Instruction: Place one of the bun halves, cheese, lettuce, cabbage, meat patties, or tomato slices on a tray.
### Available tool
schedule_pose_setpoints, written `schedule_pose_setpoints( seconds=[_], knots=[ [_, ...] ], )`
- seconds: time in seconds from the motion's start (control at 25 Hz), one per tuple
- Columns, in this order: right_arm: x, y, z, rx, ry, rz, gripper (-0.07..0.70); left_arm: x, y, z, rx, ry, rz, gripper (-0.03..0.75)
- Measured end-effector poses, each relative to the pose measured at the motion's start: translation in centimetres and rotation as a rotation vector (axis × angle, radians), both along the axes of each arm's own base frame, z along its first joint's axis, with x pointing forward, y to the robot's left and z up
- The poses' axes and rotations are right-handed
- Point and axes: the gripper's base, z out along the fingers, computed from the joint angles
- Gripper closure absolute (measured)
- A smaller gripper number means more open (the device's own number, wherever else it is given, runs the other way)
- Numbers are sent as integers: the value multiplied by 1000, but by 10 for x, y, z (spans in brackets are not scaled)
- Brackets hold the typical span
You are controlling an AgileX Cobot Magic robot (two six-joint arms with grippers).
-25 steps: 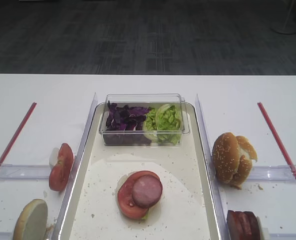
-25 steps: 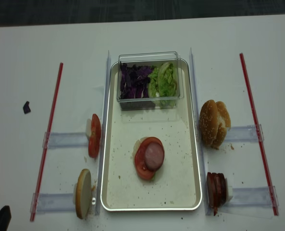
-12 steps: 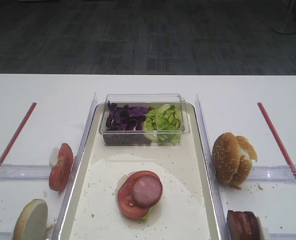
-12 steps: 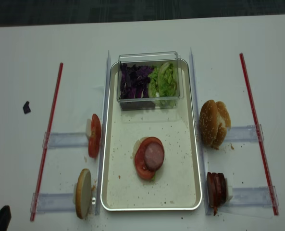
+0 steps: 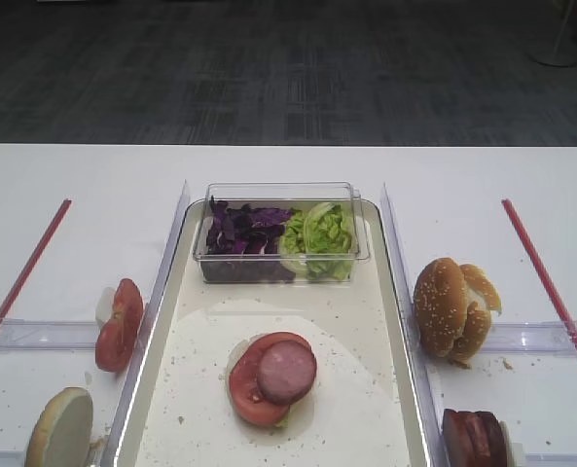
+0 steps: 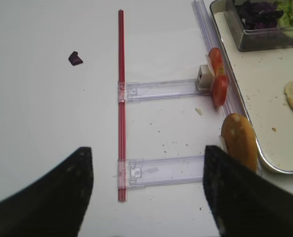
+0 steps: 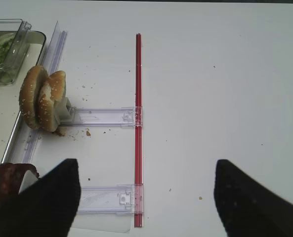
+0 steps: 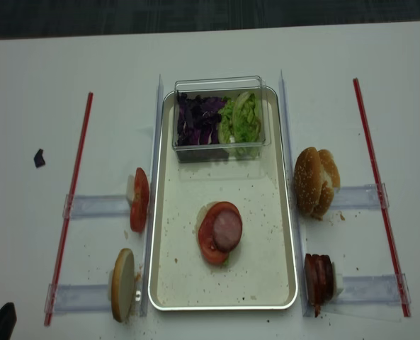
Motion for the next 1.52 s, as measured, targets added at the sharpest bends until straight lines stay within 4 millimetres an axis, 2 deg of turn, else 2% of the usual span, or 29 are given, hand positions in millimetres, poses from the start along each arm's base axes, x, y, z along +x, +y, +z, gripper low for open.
schedule_pose_setpoints(
  seconds=[1.52],
  knots=[
    [0, 0, 0, 0, 0, 0, 54, 0, 0, 0, 0, 0, 0, 277]
  ],
)
